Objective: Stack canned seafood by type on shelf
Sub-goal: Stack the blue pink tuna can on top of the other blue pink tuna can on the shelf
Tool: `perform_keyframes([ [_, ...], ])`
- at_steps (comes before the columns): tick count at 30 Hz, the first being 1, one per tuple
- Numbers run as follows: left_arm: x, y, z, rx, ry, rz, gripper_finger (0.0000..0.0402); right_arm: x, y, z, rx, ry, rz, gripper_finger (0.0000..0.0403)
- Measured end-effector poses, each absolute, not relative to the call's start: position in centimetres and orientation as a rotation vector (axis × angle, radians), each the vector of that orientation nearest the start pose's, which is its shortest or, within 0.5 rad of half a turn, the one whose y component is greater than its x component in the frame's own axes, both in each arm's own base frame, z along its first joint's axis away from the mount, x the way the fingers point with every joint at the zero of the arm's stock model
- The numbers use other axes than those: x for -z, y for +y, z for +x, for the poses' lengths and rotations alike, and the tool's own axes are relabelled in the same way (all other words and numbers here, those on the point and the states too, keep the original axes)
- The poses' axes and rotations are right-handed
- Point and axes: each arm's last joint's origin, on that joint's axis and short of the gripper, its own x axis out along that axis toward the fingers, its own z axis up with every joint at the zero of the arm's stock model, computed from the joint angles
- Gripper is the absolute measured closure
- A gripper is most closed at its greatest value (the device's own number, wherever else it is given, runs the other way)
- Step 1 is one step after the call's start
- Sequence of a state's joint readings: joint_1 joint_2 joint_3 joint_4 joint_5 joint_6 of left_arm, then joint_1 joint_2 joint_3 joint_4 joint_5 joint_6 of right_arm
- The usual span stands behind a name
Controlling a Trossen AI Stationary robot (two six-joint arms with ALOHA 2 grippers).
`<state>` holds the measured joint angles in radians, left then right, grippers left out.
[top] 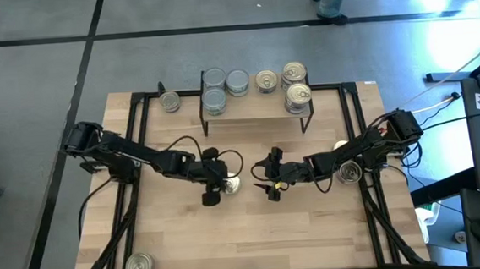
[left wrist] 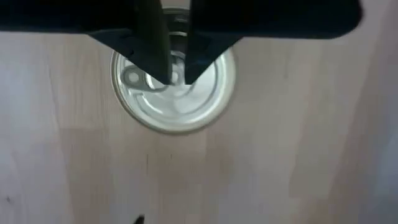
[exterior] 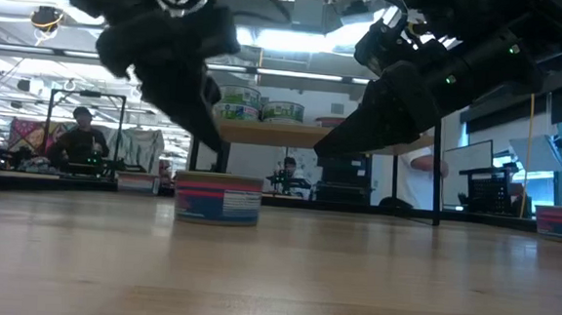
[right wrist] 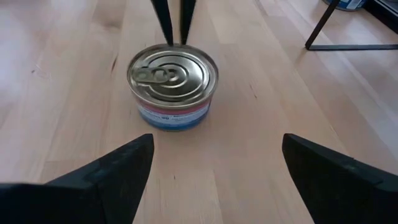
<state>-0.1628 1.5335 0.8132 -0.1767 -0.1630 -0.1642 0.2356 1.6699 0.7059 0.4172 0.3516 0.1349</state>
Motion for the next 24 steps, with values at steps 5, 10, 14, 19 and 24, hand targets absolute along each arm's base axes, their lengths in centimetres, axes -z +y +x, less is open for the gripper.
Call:
perform_keyframes([
  [5,-19.0,-4.2,29.0,-0.061,0.867,0.022,0.0289,-15.0,6.5,31.0,0.132,0.516,-0.021,0.0050],
  [10,-18.6,-4.3,28.9,-0.033,0.875,0.053,0.0229,-15.0,6.5,31.0,0.107,0.516,-0.015,0.0050],
  [14,-16.8,-4.2,28.1,-0.001,0.887,0.054,0.0204,-15.0,6.5,31.0,0.107,0.513,-0.014,0.0050],
  [19,-15.1,-3.9,27.3,0.017,0.808,0.032,0.0194,-15.1,6.5,31.1,0.106,0.503,-0.011,0.0050],
  [24,-13.8,-3.2,26.4,0.000,0.783,0.023,0.0194,-15.3,6.6,31.2,0.101,0.479,-0.014,0.0050],
])
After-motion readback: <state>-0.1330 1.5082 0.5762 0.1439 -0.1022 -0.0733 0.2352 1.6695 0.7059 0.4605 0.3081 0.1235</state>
